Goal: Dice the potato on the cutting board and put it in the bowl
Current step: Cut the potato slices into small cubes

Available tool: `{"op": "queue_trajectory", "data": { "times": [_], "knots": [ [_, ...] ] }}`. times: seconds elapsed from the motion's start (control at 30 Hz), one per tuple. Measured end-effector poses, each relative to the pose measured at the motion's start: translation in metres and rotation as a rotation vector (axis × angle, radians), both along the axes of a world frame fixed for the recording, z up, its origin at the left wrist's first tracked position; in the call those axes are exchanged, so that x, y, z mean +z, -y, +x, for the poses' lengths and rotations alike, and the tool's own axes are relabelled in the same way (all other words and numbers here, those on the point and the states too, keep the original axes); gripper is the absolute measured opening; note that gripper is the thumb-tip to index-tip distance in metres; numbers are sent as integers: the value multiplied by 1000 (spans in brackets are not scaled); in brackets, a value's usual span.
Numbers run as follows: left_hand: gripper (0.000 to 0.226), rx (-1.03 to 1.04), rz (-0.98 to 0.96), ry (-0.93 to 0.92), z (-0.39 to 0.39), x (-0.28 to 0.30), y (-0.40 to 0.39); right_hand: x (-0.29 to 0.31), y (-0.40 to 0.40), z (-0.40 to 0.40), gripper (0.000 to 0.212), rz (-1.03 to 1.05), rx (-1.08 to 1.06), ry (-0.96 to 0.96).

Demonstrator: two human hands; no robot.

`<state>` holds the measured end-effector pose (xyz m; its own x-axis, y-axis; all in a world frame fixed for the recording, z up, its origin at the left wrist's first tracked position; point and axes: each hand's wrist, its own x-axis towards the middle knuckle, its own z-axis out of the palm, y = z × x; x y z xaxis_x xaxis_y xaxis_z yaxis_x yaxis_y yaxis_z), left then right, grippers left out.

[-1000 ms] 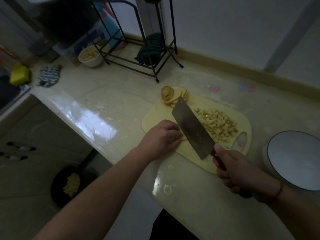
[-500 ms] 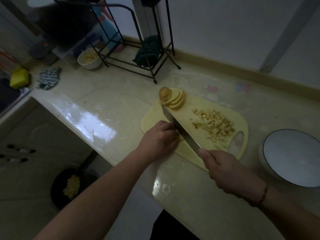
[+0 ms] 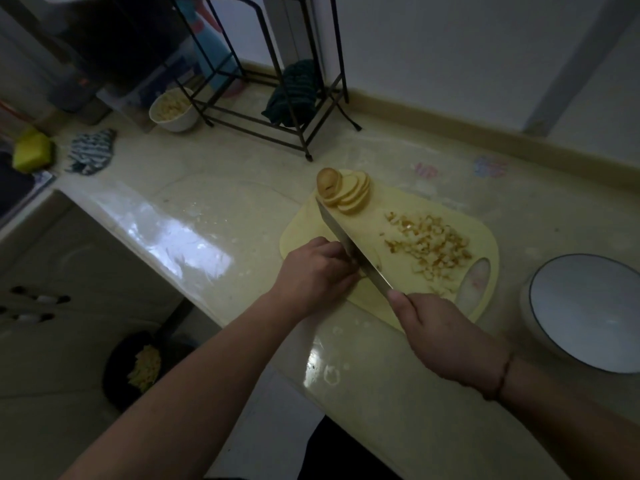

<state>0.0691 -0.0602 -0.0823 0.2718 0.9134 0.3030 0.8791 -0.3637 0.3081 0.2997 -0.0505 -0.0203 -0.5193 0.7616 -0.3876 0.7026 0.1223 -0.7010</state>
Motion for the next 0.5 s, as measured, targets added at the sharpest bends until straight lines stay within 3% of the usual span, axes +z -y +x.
{"op": "queue_trajectory", "data": {
  "times": [0.07,0.2,0.5],
  "knots": [
    [25,-17,-19,4,-2,2,-1,-2,-2,3,56,-58,-48,-30],
    [30,-20,-60,42,-3,5,-2,1,-10,14,56,-364,-197,-124],
    [27,-38,11,9,1,4,4,11,5,13,57,-108,-45,-57]
  ]
}}
